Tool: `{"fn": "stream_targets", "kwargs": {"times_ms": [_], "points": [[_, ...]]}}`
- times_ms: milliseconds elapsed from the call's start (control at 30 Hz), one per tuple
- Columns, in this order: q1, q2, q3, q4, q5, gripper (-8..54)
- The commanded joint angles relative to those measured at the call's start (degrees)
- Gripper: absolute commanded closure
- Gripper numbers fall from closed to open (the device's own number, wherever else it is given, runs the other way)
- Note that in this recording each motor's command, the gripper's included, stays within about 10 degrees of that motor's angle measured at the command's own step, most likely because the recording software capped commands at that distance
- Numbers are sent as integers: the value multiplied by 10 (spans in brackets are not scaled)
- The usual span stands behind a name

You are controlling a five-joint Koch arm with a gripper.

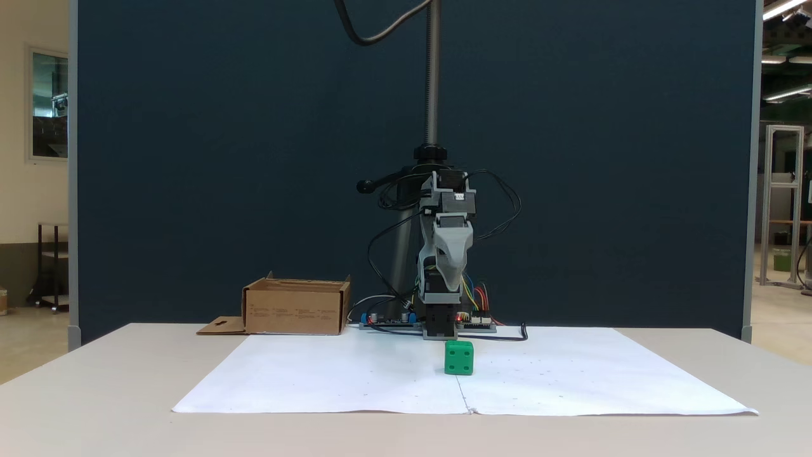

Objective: Grasp a green dice and put it in the bin.

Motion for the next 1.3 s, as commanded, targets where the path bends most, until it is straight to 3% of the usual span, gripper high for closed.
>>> {"fn": "stream_targets", "kwargs": {"times_ms": [0, 667, 1267], "points": [[-17, 4, -33, 61, 55, 25], [2, -258, -134, 13, 76, 25], [5, -374, -149, -51, 112, 25]]}}
